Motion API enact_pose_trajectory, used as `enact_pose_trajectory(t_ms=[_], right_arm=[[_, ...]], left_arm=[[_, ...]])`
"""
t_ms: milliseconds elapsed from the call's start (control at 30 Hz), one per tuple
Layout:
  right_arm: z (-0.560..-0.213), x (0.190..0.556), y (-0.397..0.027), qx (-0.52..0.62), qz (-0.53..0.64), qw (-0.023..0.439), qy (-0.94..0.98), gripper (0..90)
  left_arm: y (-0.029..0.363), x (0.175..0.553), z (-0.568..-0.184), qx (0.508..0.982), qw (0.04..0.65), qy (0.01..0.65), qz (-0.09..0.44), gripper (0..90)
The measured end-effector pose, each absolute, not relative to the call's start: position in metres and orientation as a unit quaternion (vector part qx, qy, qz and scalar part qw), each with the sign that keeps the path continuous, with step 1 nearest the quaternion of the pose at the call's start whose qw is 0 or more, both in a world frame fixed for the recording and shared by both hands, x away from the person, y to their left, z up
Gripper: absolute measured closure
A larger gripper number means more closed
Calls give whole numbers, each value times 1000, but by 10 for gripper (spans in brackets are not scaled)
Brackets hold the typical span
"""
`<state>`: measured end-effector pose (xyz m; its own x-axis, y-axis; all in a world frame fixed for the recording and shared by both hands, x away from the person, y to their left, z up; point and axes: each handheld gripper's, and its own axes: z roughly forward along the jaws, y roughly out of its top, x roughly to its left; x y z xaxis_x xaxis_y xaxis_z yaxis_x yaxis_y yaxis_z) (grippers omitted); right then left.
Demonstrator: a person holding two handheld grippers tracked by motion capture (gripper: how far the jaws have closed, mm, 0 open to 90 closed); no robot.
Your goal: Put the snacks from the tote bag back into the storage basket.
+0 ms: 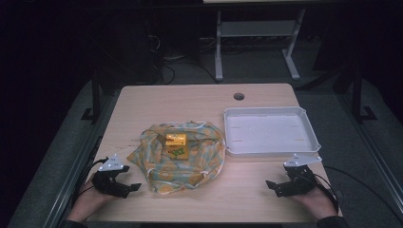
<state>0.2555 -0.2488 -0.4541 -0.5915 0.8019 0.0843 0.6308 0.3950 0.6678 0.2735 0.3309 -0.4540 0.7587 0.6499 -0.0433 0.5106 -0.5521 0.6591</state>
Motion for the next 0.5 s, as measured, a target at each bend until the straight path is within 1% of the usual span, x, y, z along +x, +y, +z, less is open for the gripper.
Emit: enact_pose_trajectory(t_ms=[300,500], right_arm=[[-454,255,-247,428,344,131,825,62],[-456,256,-243,425,341,121,830,62]], left_arm=[[330,273,-446,877,335,329,101,136],[329,275,-441,876,340,329,96,136]])
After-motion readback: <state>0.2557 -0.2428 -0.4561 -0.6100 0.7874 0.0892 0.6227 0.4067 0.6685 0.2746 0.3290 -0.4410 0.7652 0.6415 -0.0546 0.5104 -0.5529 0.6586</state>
